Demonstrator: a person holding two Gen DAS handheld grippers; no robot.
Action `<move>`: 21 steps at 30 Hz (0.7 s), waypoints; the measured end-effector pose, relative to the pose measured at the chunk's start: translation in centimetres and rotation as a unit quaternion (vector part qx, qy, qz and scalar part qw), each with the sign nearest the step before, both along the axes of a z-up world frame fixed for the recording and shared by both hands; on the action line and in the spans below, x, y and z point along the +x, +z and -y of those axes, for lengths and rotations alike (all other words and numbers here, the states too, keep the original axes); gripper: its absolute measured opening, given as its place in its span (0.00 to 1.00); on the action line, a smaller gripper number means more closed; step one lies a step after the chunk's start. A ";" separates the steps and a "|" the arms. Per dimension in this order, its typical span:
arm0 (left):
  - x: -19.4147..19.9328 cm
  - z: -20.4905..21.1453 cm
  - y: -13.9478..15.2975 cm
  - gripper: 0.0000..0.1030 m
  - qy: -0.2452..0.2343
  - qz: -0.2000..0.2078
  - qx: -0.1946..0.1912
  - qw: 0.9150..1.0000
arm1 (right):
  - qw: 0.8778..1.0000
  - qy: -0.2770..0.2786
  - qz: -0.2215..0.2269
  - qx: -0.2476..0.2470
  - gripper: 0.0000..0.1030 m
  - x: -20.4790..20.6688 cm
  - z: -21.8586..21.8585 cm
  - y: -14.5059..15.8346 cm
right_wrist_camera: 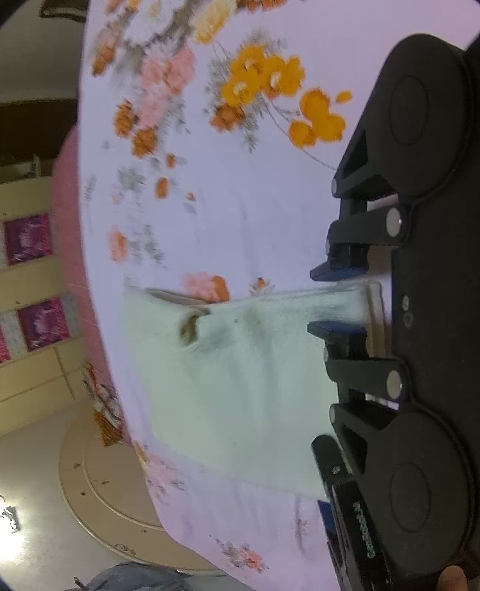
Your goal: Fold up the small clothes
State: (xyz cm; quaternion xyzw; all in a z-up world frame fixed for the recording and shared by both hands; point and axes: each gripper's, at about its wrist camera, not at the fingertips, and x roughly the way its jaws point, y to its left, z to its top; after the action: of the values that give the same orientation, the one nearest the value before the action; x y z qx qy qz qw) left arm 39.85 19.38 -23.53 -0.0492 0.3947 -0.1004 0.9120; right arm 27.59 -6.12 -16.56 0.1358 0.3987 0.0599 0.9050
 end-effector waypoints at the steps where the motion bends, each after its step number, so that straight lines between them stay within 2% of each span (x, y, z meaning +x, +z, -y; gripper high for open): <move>1: -0.1 0.1 -0.1 0.97 -0.001 0.001 0.003 1.000 | 1.000 0.001 0.012 0.002 0.29 -0.4 -0.2 0.4; 4: -0.5 0.5 -0.2 0.98 -0.009 0.005 0.015 1.000 | 0.999 0.017 0.021 -0.030 0.30 -0.8 -1.5 0.7; 6: -0.5 0.4 -0.2 0.98 -0.009 0.003 0.013 1.000 | 0.999 0.014 -0.012 -0.041 0.27 -0.2 -1.7 -0.4; 10: -0.5 0.3 -0.2 0.98 -0.011 0.001 0.013 1.000 | 0.999 0.003 -0.020 -0.030 0.28 -0.1 -1.0 -0.5; 15: -1.2 0.4 -0.4 0.98 -0.014 0.009 0.021 1.000 | 0.998 0.023 -0.026 -0.051 0.30 -0.4 -1.2 -1.2; 18: -1.4 0.4 -0.5 0.98 -0.013 0.012 0.021 1.000 | 0.999 0.016 -0.021 -0.033 0.30 -0.6 -0.7 -1.2; 21: -1.7 0.8 -0.6 1.00 -0.005 0.017 0.030 0.999 | 0.998 0.036 -0.029 -0.037 0.26 -0.5 -1.0 -1.8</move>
State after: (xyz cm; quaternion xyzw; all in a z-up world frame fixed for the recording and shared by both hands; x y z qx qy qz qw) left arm 38.17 18.60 -24.14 -0.0178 0.3822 -0.0941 0.9191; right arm 27.08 -5.16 -18.36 0.0897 0.4316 0.0734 0.8946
